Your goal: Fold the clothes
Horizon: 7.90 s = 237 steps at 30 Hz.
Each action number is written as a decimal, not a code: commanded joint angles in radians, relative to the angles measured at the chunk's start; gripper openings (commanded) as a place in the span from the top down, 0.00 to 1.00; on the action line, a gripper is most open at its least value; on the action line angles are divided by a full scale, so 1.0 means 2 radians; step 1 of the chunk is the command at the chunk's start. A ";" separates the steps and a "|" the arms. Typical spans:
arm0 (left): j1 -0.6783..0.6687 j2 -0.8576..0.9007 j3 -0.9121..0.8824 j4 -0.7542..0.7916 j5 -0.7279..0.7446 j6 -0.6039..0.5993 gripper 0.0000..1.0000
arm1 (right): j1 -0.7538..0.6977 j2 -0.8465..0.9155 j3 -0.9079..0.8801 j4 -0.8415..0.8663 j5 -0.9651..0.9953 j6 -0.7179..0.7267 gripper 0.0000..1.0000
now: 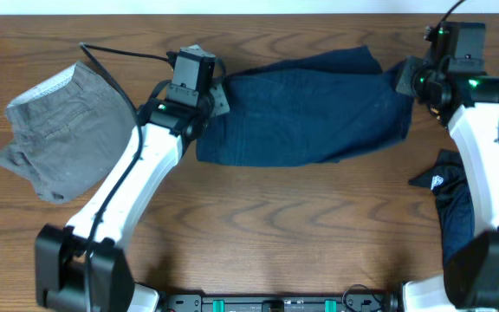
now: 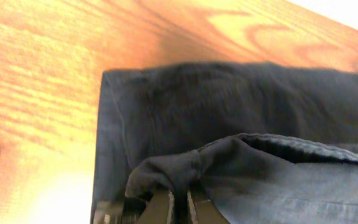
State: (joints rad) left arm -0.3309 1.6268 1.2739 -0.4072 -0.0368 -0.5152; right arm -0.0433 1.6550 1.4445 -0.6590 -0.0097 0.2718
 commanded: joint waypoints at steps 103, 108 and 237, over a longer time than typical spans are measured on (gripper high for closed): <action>0.118 0.024 -0.260 -0.047 0.172 0.084 0.40 | 0.167 0.034 0.003 -0.265 -0.080 -0.065 0.61; 0.118 0.022 -0.252 -0.053 0.172 0.093 0.92 | 0.170 0.035 0.003 -0.260 -0.086 -0.065 0.60; -0.032 0.112 -0.075 -0.262 0.176 0.010 0.58 | 0.225 0.033 -0.298 0.043 0.007 0.037 0.54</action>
State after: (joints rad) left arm -0.3969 1.8584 1.1385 -0.9131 0.1955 -0.4667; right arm 0.4793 1.6833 0.8597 -0.6456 -0.2787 0.3523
